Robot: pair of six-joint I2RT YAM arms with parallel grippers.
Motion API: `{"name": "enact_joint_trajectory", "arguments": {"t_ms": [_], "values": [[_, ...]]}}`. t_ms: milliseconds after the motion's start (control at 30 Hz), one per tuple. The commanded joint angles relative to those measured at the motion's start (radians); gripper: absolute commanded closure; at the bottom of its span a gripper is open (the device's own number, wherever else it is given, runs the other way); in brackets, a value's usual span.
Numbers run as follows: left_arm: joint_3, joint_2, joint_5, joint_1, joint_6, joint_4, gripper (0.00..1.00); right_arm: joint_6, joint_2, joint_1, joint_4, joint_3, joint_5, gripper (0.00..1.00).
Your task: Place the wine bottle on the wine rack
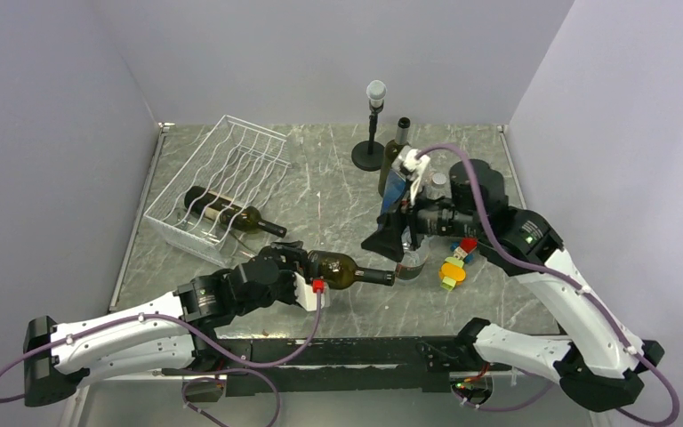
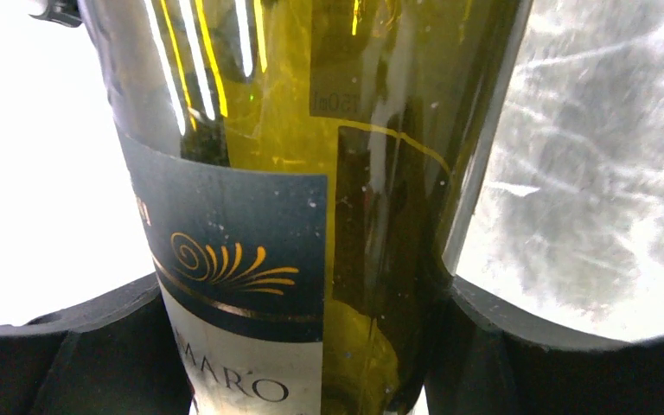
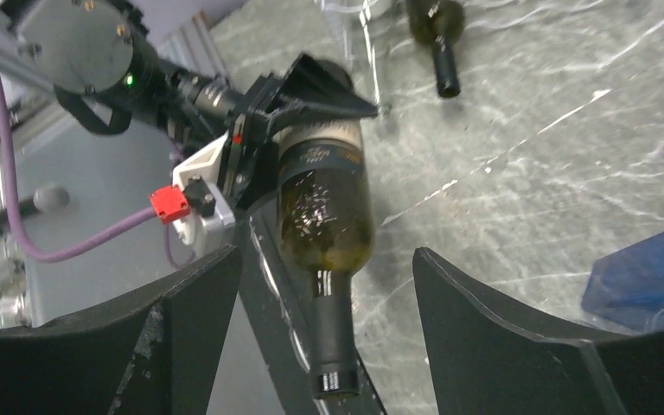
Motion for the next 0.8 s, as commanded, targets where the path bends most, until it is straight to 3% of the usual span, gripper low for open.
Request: {"name": "enact_joint_trajectory", "arguments": {"t_ms": [0, 433, 767], "values": [[0.025, -0.039, -0.096, -0.009, 0.175, 0.140, 0.99, -0.072, 0.033, 0.086, -0.093, 0.024, 0.078, 0.22], [0.001, -0.055, -0.119, -0.023, 0.221, 0.158, 0.99, -0.151, 0.177, 0.196, -0.118, -0.066, 0.154, 0.20], [-0.020, -0.095, -0.140, -0.023, 0.201, 0.148, 0.99, -0.153, 0.269, 0.263, -0.117, -0.081, 0.116, 0.25]]}}
